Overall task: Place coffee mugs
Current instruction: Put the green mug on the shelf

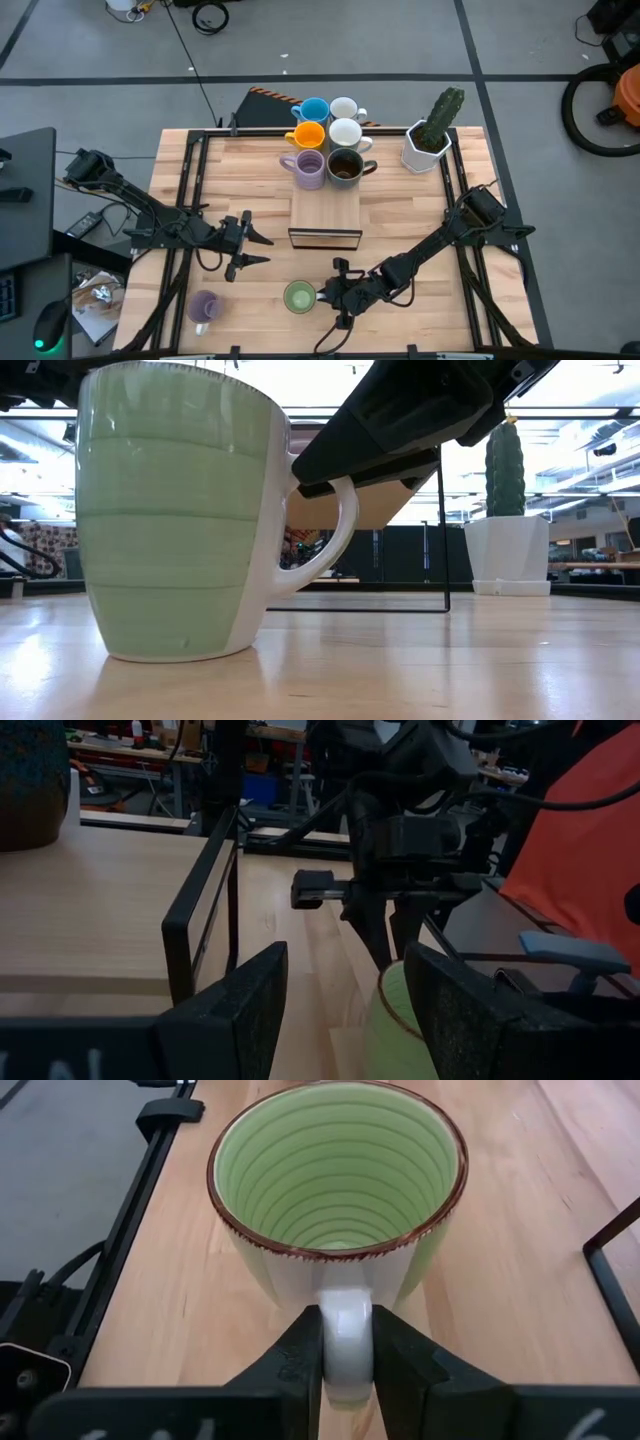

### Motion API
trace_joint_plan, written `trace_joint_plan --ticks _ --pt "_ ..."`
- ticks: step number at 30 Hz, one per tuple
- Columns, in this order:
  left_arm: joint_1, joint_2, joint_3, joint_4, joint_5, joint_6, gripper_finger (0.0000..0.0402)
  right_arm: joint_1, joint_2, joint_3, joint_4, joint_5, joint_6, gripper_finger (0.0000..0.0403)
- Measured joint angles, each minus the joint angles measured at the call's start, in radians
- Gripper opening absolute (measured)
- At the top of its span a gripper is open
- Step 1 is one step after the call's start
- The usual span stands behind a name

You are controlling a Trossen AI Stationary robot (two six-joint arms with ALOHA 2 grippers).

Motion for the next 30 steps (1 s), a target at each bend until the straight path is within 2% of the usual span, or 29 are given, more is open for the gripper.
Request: trace_joint_plan --ticks 20,30 --pt "0.000 0.000 0.000 -0.008 0.000 -0.020 0.0208 -0.004 -0.033 -0.002 -0.048 -0.037 -0.040 0.0072" --pt "0.000 0.000 0.000 -0.021 0.000 -0.020 0.0208 -0.004 -0.107 -0.002 -0.115 0.019 -0.072 0.0072"
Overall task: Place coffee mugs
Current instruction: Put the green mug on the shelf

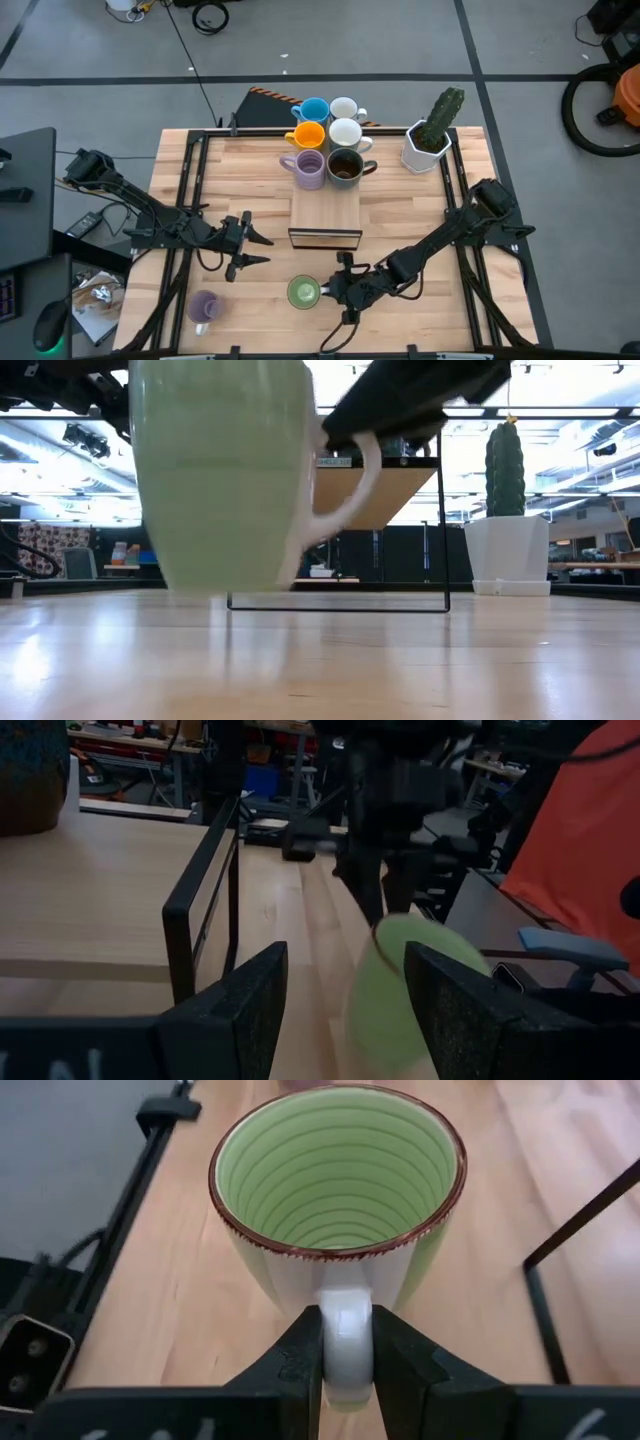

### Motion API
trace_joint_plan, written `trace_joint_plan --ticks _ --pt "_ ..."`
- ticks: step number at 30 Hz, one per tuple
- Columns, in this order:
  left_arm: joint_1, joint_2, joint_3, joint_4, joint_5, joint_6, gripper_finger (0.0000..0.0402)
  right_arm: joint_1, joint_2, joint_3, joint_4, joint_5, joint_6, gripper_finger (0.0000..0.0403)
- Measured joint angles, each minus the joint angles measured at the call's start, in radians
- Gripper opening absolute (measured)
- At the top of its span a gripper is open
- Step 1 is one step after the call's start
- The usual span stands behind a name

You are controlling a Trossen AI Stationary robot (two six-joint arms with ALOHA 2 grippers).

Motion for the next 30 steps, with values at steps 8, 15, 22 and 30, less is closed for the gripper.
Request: trace_joint_plan --ticks 8,15,22,30 --pt "0.000 0.000 0.000 -0.009 0.000 -0.026 0.0208 0.009 -0.089 0.000 -0.074 0.031 -0.023 0.0072" --pt "0.000 0.000 0.000 -0.009 0.000 -0.025 0.0208 0.024 -0.218 0.000 -0.147 0.106 -0.063 0.0072" --pt "0.000 0.000 0.000 -0.013 0.000 -0.025 0.0208 0.030 -0.357 0.001 -0.245 0.161 -0.107 0.0072" --pt "0.000 0.000 0.000 -0.015 -0.009 -0.025 0.0208 0.020 -0.475 0.002 -0.330 0.163 -0.172 0.0072"
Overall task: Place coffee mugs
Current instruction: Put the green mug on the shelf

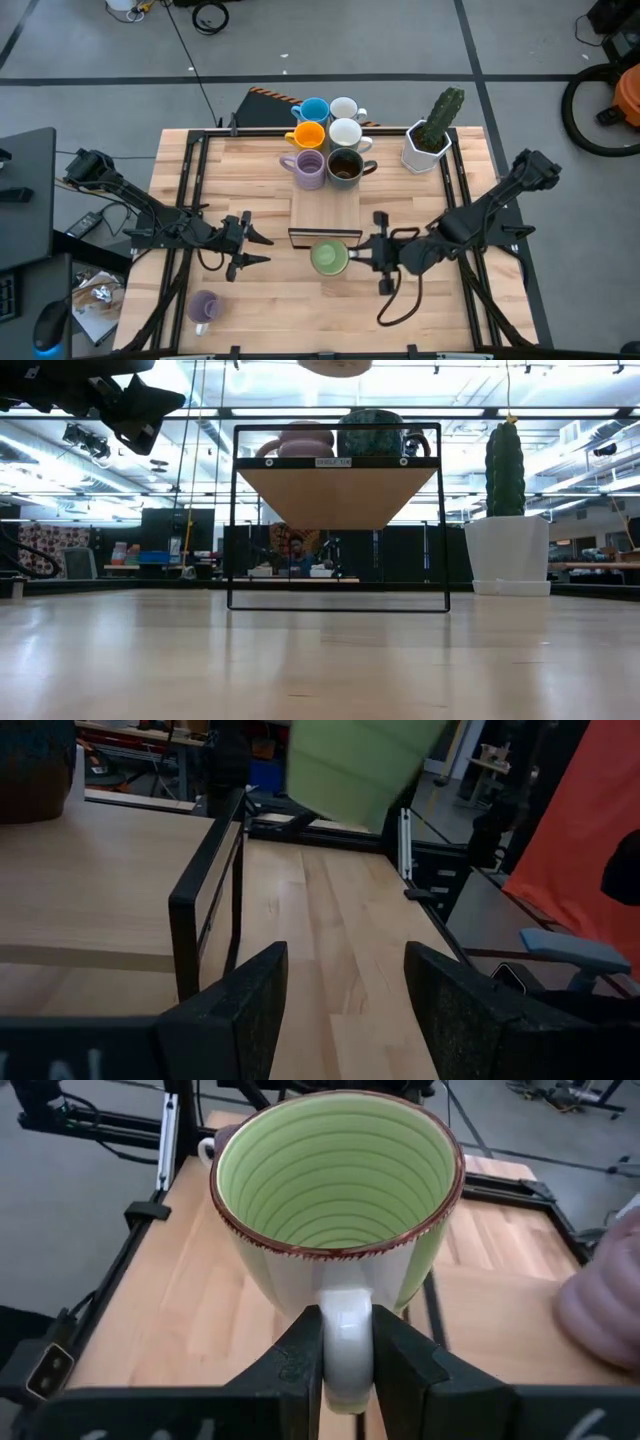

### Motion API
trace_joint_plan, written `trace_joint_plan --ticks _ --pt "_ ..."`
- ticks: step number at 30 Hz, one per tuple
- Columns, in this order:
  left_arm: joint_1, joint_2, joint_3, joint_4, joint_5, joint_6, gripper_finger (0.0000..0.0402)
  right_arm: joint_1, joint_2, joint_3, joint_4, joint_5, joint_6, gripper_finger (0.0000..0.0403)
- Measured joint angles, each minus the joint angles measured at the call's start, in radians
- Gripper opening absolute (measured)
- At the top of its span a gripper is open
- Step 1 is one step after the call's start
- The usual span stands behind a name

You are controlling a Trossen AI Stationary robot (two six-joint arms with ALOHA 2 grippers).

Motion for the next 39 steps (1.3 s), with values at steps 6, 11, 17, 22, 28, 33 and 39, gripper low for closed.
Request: trace_joint_plan --ticks 6,11,17,22,28,33,39 --pt "0.000 0.000 0.000 0.000 -0.003 0.001 0.0208 -0.037 -0.075 0.000 -0.110 0.001 -0.013 0.0072" --pt "0.000 0.000 0.000 0.000 -0.006 0.001 0.0208 -0.076 -0.135 0.000 -0.187 0.004 -0.014 0.0072" --pt "0.000 0.000 0.000 0.000 -0.006 0.002 0.0208 -0.132 -0.198 -0.048 -0.201 -0.012 -0.019 0.0072" --pt "0.000 0.000 0.000 0.000 -0.006 0.003 0.0208 -0.185 -0.288 -0.177 -0.090 -0.056 -0.020 0.0072" --pt "0.000 0.000 0.000 0.000 -0.006 0.003 0.0208 -0.269 -0.372 -0.300 -0.011 -0.158 -0.020 0.0072" --pt "0.000 0.000 0.000 0.000 -0.010 0.003 0.0208 -0.330 -0.399 -0.366 0.060 -0.234 -0.016 0.0072" --pt "0.000 0.000 0.000 0.001 -0.026 0.003 0.0208 -0.388 -0.400 -0.387 0.080 -0.291 -0.015 0.0072"
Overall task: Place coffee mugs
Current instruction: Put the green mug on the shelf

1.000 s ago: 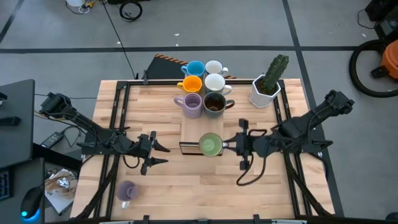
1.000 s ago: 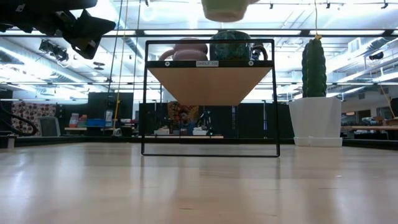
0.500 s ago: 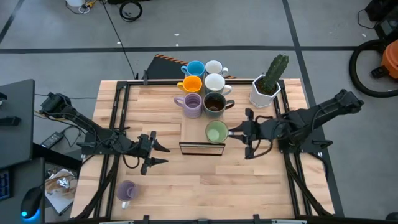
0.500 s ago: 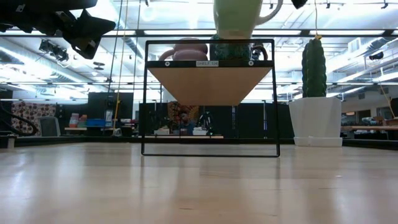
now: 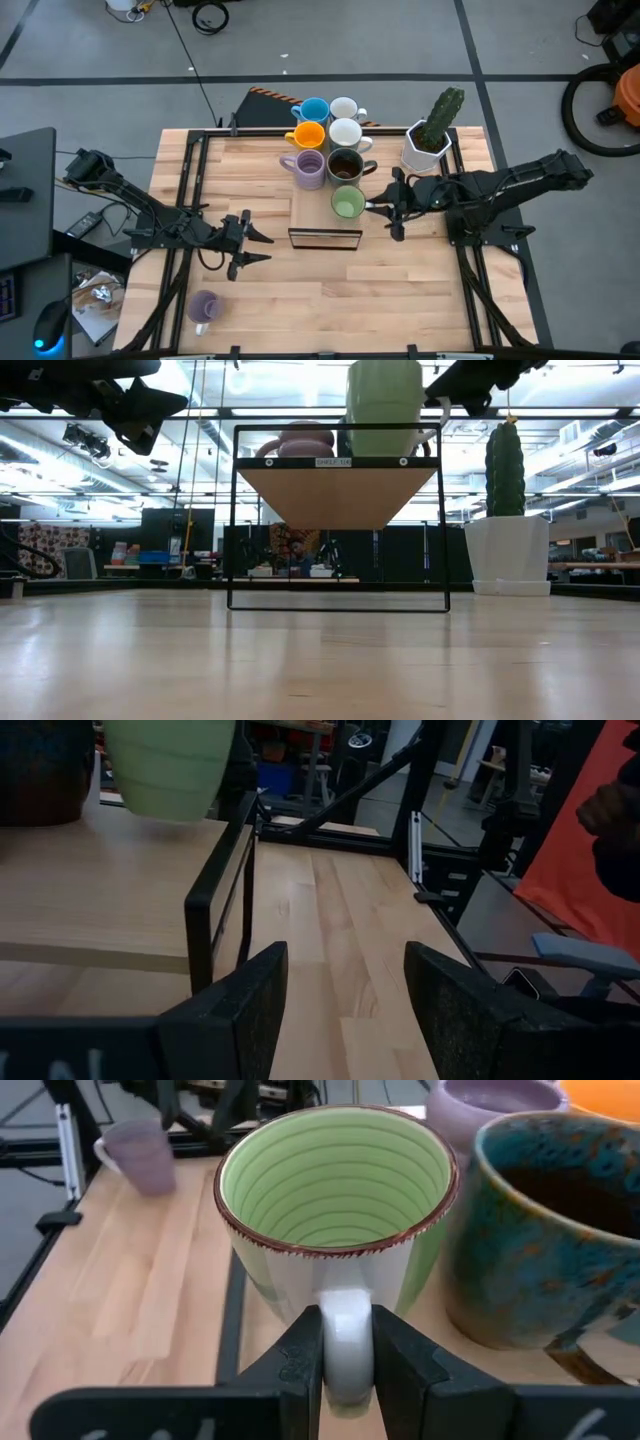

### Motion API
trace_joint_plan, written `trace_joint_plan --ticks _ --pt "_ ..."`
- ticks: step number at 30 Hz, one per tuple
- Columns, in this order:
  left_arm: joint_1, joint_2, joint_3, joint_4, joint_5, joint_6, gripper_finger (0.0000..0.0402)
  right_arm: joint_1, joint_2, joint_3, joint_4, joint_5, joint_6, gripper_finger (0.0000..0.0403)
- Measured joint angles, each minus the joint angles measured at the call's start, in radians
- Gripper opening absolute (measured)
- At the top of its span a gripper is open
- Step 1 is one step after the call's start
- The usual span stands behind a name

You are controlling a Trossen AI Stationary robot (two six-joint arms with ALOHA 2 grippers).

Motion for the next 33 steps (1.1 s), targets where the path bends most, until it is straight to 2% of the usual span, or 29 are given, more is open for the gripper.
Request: trace_joint_plan --ticks 5,20,27,33 --pt "0.000 0.000 0.000 0.000 -0.002 0.004 0.0208 -0.026 0.003 0.000 -0.005 -0.040 0.000 0.0072" --pt "0.000 0.000 0.000 0.000 -0.002 0.005 0.0208 -0.038 0.032 0.000 -0.010 -0.035 0.024 0.0077" --pt "0.000 0.000 0.000 0.000 -0.002 0.004 0.0208 -0.038 0.032 0.000 -0.008 -0.024 0.036 0.0106" --pt "0.000 0.000 0.000 0.000 -0.002 0.004 0.0208 -0.038 0.032 0.000 0.012 -0.024 0.041 0.0146"
